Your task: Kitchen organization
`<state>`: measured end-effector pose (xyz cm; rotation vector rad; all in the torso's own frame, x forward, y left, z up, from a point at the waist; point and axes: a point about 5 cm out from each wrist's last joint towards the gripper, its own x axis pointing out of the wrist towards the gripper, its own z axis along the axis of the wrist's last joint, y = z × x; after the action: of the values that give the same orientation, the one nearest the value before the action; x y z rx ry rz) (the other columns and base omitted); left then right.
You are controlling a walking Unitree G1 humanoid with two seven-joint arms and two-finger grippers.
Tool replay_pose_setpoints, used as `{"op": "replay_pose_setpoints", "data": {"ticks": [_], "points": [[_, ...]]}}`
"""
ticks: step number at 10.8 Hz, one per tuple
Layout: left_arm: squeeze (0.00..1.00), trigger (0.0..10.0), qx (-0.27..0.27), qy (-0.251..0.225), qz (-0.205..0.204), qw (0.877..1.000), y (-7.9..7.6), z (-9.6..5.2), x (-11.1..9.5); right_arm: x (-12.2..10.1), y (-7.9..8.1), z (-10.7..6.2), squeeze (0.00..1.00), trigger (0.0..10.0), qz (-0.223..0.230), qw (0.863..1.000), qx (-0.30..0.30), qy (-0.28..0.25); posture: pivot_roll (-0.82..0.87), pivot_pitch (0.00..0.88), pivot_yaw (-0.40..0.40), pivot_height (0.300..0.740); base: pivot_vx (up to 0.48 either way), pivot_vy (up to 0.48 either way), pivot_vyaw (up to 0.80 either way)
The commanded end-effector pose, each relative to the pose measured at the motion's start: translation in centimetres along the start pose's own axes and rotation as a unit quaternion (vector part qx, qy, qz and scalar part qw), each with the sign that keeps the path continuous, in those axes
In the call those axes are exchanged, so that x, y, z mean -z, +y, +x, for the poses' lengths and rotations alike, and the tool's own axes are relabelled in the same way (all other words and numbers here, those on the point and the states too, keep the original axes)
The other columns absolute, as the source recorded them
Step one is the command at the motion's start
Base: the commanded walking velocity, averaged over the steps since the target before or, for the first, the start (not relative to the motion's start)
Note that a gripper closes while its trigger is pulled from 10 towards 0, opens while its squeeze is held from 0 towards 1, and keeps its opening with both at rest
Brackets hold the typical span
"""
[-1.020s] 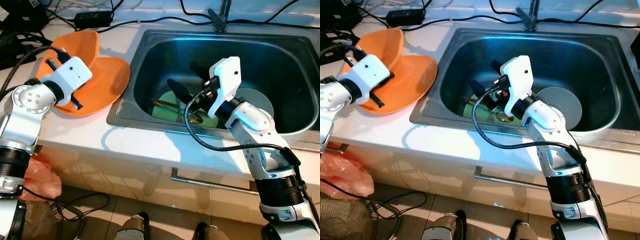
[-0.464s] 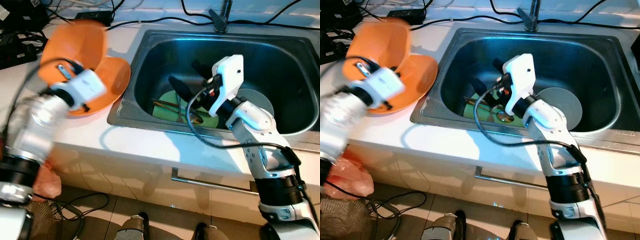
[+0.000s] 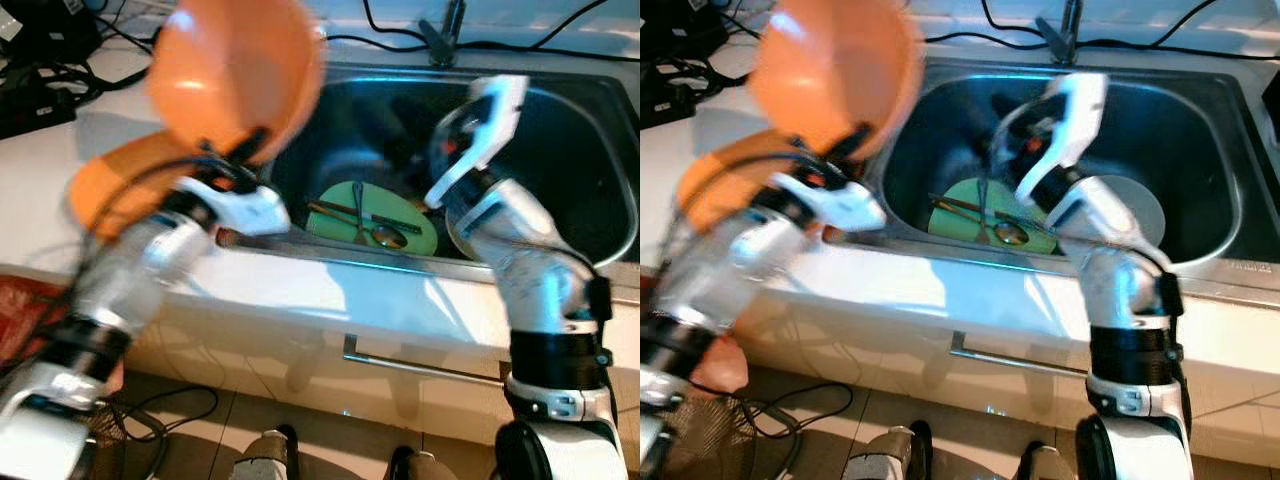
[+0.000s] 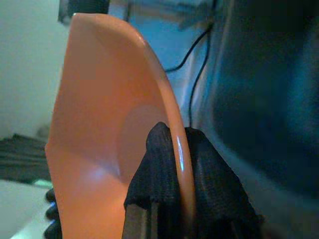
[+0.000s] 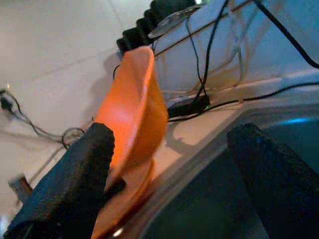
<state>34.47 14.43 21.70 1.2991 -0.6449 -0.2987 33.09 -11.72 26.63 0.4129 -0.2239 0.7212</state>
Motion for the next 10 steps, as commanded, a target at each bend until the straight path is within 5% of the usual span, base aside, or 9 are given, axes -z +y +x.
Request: {"op": "replay_pose_setpoints", "data": {"ticks": [1, 10], "points": [[0.00, 0.0, -0.018, -0.018, 0.011, 1.000, 0.5, 0.4, -0.4, -0.8, 0.8, 0.2, 0.00, 10.0, 0.008, 1.000, -0.015, -0.011, 0.12, 0.178, 0.090, 0.740, 0.000, 0.000, 0.00], [0.00, 0.0, -0.026, -0.129, -0.011, 0.991, -2.5, 2.4, -6.6, -0.6, 0.5, 1.4, 0.00, 10.0, 0.021, 0.999, 0.021, 0.017, 0.12, 0.183, 0.096, 0.740, 0.000, 0.000, 0.00]]}}
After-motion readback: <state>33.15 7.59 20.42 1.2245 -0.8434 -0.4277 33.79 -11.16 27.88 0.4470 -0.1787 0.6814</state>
